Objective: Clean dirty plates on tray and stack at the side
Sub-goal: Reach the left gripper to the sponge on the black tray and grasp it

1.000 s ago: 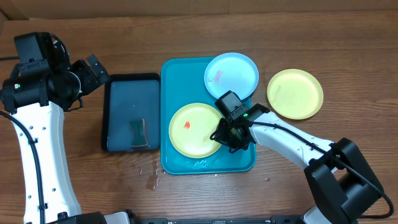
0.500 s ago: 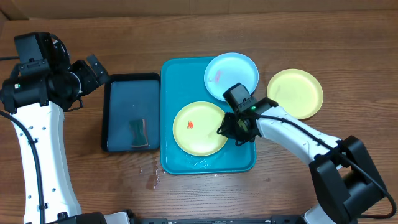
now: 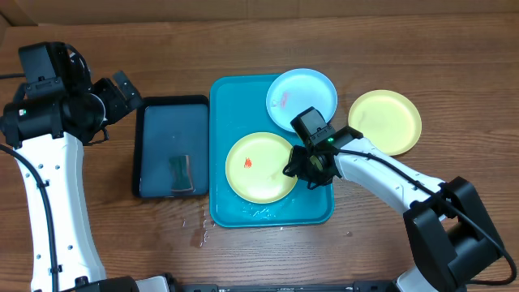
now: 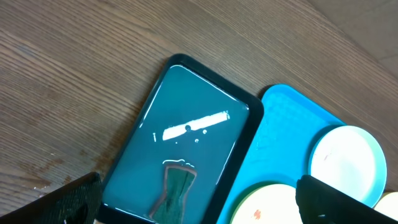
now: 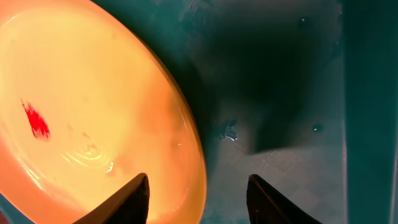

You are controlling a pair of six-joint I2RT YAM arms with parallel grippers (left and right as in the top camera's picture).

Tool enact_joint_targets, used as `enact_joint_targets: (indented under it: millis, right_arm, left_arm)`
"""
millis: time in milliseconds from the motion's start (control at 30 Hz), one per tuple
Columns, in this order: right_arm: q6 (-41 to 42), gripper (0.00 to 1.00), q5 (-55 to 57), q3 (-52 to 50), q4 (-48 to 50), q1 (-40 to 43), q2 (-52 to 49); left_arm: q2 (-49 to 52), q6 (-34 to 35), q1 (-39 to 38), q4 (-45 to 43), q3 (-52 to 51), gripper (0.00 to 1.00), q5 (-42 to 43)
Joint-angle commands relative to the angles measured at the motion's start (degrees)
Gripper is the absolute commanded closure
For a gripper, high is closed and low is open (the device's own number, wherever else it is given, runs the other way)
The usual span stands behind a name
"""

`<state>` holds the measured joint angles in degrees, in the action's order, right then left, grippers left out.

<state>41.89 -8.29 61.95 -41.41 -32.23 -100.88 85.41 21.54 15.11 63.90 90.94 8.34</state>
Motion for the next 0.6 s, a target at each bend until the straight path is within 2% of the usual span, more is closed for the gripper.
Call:
enact_joint_targets:
  millis: [0, 100, 200, 300, 400, 467, 567]
  right_arm:
    - [-0.4, 0.47, 0.6, 1.5, 0.5, 0.1, 0.9]
    - [-0.4, 0.47, 0.6, 1.5, 0.7, 0.1, 0.9]
    - [-0.4, 0.47, 0.6, 1.5, 0.6, 0.1, 0.9]
    - [-0.4, 0.47, 0.6, 1.5, 0.4, 0.1, 0.9]
    - [-0.4, 0.46, 0.6, 1.5, 0.4, 0.1, 0.9]
    - [-0.4, 0.42, 0.6, 1.5, 0.4, 0.1, 0.9]
    - [-0.4, 0.42, 0.8, 1.5, 0.4, 0.1, 0.9]
  left_arm:
    - [0.5, 1.0, -0.1, 0.0, 0.7, 0.00, 0.1]
    - [0.5, 1.0, -0.1, 0.0, 0.7, 0.00, 0.3]
    - [0.5, 0.9, -0.1, 4.1, 0.7, 0.00, 6.4]
    - [0.6, -0.1, -0.8, 5.6, -0.2, 0.00, 9.0]
    - [0.7, -2.8, -3.4, 7.8, -3.3, 0.00, 9.0]
    - [0.7, -5.9, -5.9, 8.3, -7.0, 0.00, 9.0]
    - [0.7, -8.7, -9.3, 7.9, -13.0, 0.00, 4.9]
